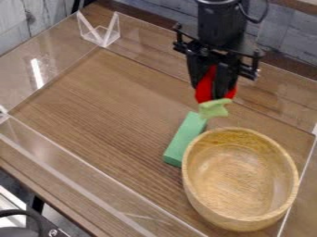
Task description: Move the red fruit to the right
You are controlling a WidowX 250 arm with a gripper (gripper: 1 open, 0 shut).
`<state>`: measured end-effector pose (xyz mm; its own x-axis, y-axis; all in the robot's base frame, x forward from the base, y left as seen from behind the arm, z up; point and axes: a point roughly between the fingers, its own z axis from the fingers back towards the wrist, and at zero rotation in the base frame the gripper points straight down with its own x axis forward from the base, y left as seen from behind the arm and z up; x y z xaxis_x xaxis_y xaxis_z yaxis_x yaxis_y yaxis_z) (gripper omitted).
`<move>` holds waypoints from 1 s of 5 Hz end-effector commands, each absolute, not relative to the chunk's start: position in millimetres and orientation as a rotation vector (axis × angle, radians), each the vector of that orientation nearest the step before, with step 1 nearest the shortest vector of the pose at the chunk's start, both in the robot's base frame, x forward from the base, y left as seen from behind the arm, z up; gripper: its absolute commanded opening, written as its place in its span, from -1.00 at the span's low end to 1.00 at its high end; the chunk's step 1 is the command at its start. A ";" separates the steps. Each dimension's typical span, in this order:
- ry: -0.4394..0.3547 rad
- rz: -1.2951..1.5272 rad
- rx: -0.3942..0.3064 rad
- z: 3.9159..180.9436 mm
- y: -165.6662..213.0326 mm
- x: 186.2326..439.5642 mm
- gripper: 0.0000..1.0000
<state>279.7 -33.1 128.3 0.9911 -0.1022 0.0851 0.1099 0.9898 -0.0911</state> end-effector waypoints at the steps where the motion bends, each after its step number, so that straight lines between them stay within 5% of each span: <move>1: -0.148 -0.113 -0.088 141.8 -16.6 297.2 -1.00; 5: -0.149 -0.143 -0.091 111.7 39.8 329.4 -1.00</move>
